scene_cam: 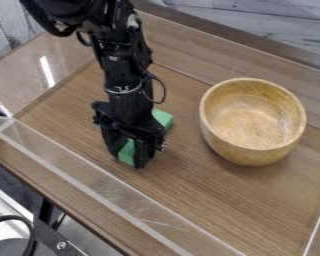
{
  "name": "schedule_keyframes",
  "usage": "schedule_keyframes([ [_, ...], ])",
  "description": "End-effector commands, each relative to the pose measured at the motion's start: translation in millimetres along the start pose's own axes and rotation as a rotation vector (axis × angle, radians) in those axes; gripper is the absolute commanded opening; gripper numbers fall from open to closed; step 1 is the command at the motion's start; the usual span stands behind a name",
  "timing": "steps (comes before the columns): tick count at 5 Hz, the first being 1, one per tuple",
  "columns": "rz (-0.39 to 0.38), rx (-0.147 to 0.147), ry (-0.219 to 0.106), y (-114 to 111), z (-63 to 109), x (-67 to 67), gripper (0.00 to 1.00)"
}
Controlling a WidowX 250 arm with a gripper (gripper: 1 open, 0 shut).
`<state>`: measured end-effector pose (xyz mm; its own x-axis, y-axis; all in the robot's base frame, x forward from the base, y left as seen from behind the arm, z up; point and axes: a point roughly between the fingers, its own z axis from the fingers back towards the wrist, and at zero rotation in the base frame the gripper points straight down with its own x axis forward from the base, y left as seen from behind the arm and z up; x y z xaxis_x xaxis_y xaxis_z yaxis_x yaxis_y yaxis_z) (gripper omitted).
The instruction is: Put the green block in the brown bowl
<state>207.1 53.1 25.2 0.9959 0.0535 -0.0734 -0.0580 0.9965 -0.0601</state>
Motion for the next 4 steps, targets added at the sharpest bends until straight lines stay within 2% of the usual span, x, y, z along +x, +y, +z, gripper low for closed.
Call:
schedule_keyframes([
  [1, 0.011, -0.007, -0.025, 0.3, 11.5, 1.7, 1.00],
  [2, 0.016, -0.013, -0.030, -0.6, 14.0, 1.7, 1.00],
  [4, 0.031, -0.016, -0.029, 0.2, 7.9, 6.0, 1.00],
])
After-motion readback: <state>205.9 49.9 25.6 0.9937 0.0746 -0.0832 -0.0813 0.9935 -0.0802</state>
